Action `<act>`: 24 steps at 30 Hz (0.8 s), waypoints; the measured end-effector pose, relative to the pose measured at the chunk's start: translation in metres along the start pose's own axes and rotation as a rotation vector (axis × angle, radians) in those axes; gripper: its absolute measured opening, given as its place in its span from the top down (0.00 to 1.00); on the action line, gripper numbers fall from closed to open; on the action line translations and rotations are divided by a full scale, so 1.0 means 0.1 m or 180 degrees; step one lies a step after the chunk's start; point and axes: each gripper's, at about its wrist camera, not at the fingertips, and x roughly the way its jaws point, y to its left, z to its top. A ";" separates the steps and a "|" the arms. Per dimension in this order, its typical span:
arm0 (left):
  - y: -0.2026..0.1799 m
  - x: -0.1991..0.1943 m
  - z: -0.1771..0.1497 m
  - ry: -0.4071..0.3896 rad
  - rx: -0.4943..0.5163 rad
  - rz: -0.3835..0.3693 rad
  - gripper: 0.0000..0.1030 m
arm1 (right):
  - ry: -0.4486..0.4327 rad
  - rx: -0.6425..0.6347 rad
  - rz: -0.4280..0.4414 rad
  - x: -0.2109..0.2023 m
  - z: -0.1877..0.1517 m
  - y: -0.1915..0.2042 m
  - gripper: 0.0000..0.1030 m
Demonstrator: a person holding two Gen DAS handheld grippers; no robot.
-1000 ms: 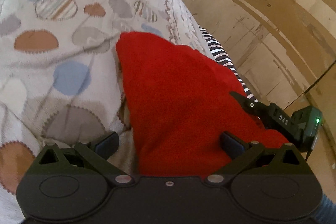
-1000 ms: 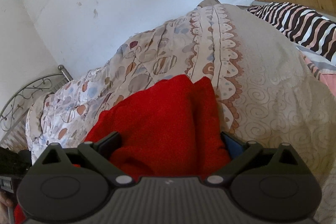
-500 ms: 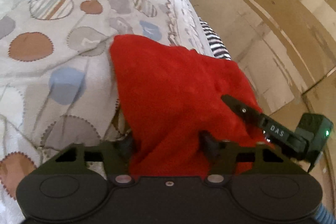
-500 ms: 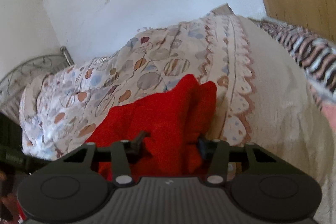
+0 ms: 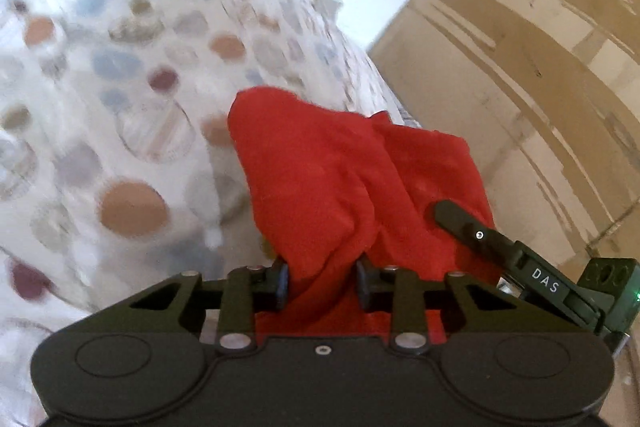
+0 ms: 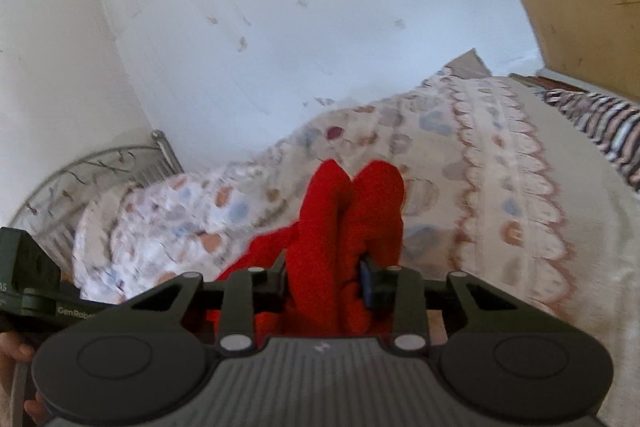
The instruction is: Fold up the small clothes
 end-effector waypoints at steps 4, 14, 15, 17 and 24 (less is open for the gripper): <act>0.15 -0.18 0.15 -0.0168 0.0030 0.0316 0.68 | 0.0040 0.0084 0.0159 0.37 0.03 0.14 0.67; 0.37 0.10 -0.26 -0.0396 0.0160 0.1300 0.35 | 0.0426 0.0024 -0.0251 1.07 -0.34 0.13 0.54; 0.33 0.13 -0.32 -0.0448 0.0232 0.1360 0.32 | 0.0423 0.0017 -0.0262 1.05 -0.36 0.10 0.48; 0.25 0.23 -0.41 -0.0566 0.0399 0.1497 0.28 | 0.0401 -0.0020 -0.0313 0.98 -0.38 0.07 0.41; -0.06 0.42 -0.66 -0.0896 0.1034 0.2017 0.24 | 0.0316 -0.0085 -0.0407 0.58 -0.43 0.01 0.17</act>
